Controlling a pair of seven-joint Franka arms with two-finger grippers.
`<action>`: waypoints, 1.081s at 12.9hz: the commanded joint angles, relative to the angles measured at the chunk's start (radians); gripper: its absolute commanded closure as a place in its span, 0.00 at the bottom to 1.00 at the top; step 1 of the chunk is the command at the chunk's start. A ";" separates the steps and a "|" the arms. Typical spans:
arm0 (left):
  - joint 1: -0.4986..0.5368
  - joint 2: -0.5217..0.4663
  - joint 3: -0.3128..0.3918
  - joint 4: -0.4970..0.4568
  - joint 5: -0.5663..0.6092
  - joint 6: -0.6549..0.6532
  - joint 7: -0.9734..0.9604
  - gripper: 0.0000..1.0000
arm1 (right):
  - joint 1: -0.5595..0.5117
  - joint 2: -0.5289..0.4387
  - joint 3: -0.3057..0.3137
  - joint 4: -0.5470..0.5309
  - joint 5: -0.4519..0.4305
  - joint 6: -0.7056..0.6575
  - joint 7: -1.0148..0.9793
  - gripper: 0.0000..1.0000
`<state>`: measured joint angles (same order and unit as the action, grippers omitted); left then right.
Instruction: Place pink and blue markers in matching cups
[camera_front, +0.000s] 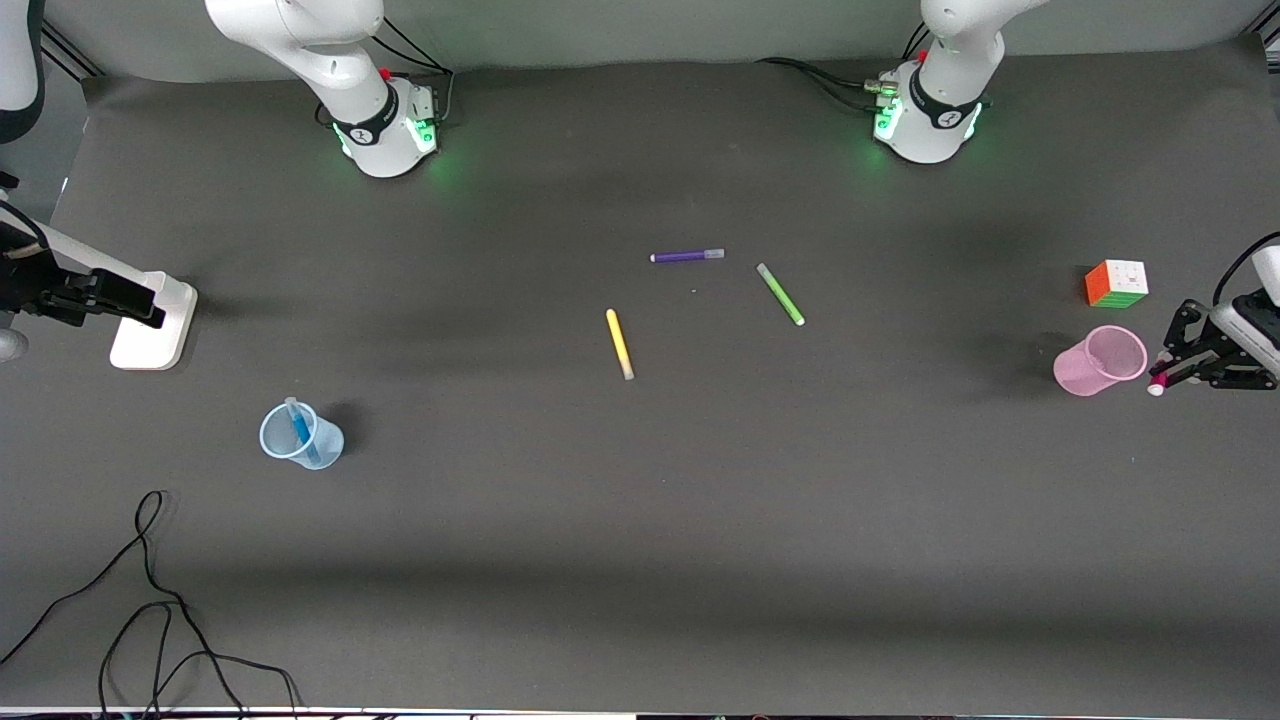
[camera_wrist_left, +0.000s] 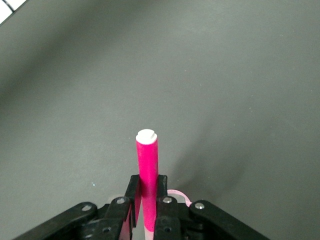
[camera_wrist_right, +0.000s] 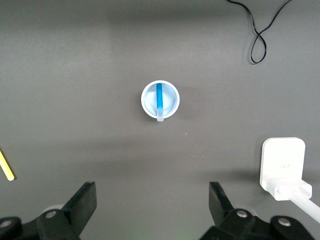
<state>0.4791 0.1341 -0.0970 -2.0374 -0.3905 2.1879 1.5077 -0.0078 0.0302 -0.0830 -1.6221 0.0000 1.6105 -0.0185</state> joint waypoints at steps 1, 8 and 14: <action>0.050 0.001 -0.007 -0.073 -0.092 0.033 0.150 1.00 | 0.014 -0.013 -0.009 -0.001 -0.021 0.005 -0.011 0.00; 0.148 0.030 -0.006 -0.181 -0.292 0.027 0.518 1.00 | 0.012 -0.012 -0.009 0.001 -0.020 0.005 -0.011 0.00; 0.148 0.047 -0.006 -0.179 -0.323 0.017 0.533 0.02 | 0.006 -0.006 -0.011 0.011 -0.017 0.005 -0.012 0.00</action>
<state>0.6219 0.1858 -0.0981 -2.2121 -0.6853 2.2043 2.0090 -0.0077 0.0298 -0.0866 -1.6196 -0.0002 1.6105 -0.0185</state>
